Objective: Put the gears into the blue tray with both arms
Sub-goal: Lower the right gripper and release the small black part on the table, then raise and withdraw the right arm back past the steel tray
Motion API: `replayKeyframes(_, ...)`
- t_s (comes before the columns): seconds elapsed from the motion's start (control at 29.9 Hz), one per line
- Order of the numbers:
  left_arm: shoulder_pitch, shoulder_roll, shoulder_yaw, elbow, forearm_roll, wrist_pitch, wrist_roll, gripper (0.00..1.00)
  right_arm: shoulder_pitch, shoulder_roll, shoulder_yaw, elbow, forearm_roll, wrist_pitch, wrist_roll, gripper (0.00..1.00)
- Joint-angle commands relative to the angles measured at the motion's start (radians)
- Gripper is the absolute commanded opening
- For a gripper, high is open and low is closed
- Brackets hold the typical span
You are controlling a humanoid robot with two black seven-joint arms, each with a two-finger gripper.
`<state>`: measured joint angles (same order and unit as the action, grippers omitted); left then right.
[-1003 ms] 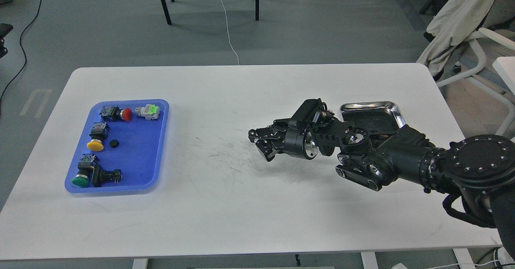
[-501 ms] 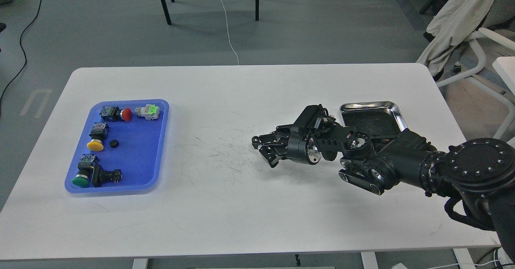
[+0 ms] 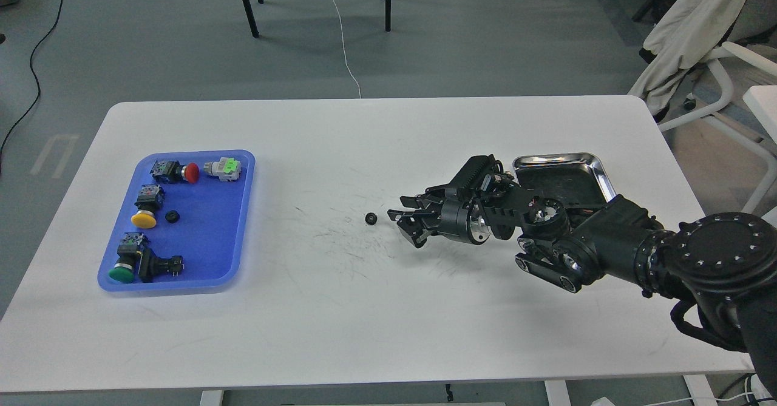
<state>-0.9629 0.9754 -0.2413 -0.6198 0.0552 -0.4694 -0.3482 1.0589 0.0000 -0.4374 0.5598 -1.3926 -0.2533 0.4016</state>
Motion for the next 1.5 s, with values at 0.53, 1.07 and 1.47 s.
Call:
replayKeyframes(0.53, 0.004, 0.019, 0.016, -0.047, 0.014, -0.019, -0.044, 0.99, 0.065, -0.034, 0.307, 0.011, 0.369, 0.012, -0.013, 0.82)
replayKeyframes(1.07, 0.009, 0.1, 0.033, -0.354, 0.388, 0.043, -0.14, 0.99, 0.101, -0.333, 0.411, 0.012, 0.886, 0.097, -0.015, 0.93)
replayKeyframes(1.47, 0.013, 0.117, 0.131, -0.692, 0.659, 0.28, -0.14, 0.99, 0.063, -0.525, 0.433, 0.008, 1.196, 0.192, -0.018, 0.93)
